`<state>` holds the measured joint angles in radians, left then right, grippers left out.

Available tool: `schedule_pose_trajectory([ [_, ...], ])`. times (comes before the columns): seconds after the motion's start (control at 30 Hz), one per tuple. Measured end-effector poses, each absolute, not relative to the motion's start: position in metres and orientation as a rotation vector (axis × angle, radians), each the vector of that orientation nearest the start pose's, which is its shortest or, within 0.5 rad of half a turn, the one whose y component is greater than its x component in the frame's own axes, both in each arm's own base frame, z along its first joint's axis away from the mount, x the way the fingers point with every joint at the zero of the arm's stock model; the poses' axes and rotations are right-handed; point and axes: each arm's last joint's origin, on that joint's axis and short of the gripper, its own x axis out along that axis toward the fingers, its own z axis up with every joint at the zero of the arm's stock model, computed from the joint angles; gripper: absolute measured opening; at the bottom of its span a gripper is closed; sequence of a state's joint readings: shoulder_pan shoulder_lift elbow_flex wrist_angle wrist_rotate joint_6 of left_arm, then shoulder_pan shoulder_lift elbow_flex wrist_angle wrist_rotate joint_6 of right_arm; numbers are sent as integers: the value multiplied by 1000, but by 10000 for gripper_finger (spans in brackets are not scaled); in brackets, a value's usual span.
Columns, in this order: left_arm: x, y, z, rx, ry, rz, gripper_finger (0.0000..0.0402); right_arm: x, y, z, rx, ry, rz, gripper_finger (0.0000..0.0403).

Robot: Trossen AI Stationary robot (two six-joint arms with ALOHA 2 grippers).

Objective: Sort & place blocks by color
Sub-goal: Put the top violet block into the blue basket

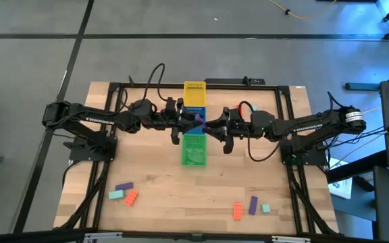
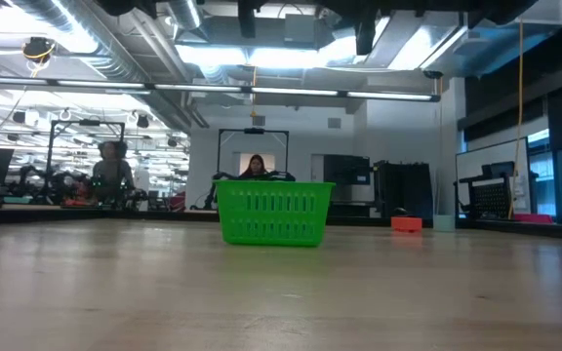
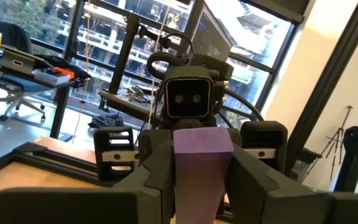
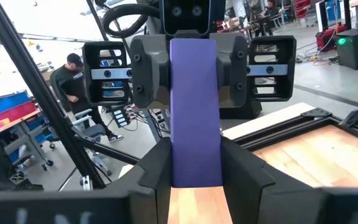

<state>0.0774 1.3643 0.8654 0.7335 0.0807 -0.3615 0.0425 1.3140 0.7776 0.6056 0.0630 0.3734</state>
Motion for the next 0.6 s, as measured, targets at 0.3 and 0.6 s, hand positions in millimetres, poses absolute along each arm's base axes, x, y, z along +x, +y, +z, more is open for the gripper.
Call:
schedule_pose_trajectory([
  [0.3,290,33,328,-327,-193,-47,99,281,3,297,470,-49,-43,228],
  [0.6,236,44,351,-221,-76,130,99,240,-18,315,461,40,-166,314],
])
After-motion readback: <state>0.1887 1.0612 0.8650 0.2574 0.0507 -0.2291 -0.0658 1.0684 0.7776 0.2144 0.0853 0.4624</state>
